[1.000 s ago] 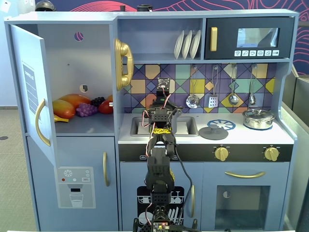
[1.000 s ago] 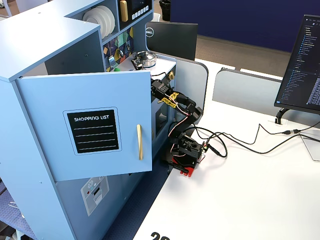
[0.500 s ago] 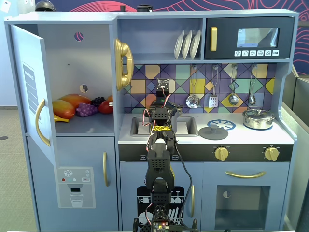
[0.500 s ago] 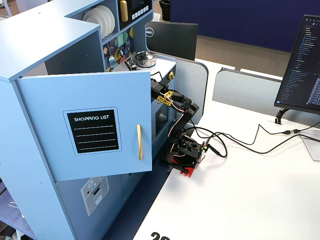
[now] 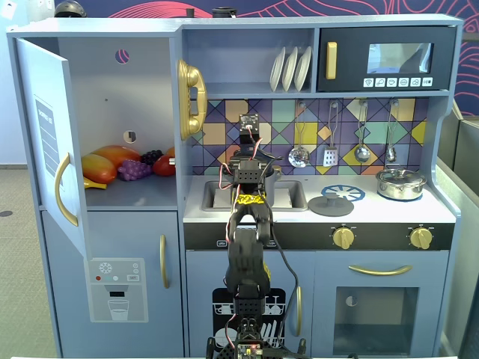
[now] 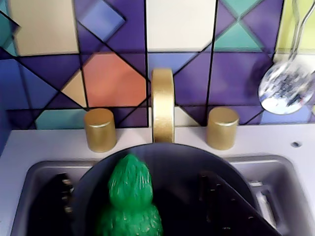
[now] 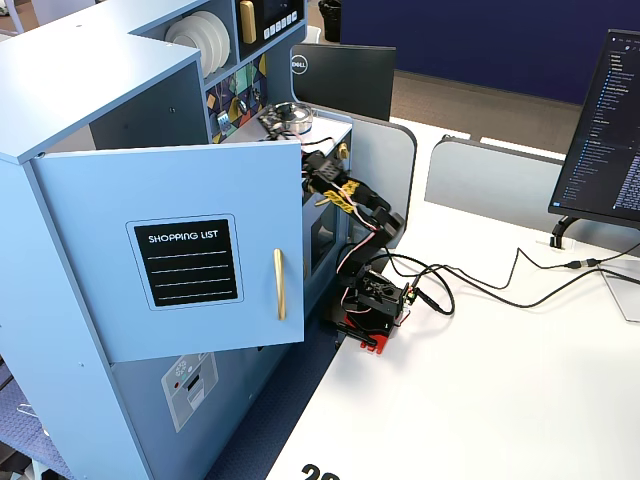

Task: Pick up the green pineapple from the left cabinet and place it in the gray recipient

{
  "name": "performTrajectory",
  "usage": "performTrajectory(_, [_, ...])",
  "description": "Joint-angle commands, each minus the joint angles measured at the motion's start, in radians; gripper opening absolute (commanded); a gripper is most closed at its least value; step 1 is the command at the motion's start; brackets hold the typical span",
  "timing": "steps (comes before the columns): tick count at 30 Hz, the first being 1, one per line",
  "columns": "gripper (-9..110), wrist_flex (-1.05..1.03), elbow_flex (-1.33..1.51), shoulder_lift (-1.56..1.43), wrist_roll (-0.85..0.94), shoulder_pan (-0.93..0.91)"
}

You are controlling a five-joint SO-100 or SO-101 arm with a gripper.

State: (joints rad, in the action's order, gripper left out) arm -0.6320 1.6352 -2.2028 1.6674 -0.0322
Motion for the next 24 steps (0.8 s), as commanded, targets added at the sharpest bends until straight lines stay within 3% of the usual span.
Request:
performTrajectory(1, [16, -0.176, -0.035, -0.225, 0.035, -0.02])
performTrajectory(6, [1, -0.508, 0.17, -0.523, 0.034, -0.043])
performTrajectory(12, [0, -0.647, 0.657, -0.853, -0.014, -0.078])
performTrajectory(16, [0, -0.609, 0.904, -0.91, -0.115, -0.041])
performTrajectory(24, [0, -0.502, 1.239, -0.93, -0.11, -0.005])
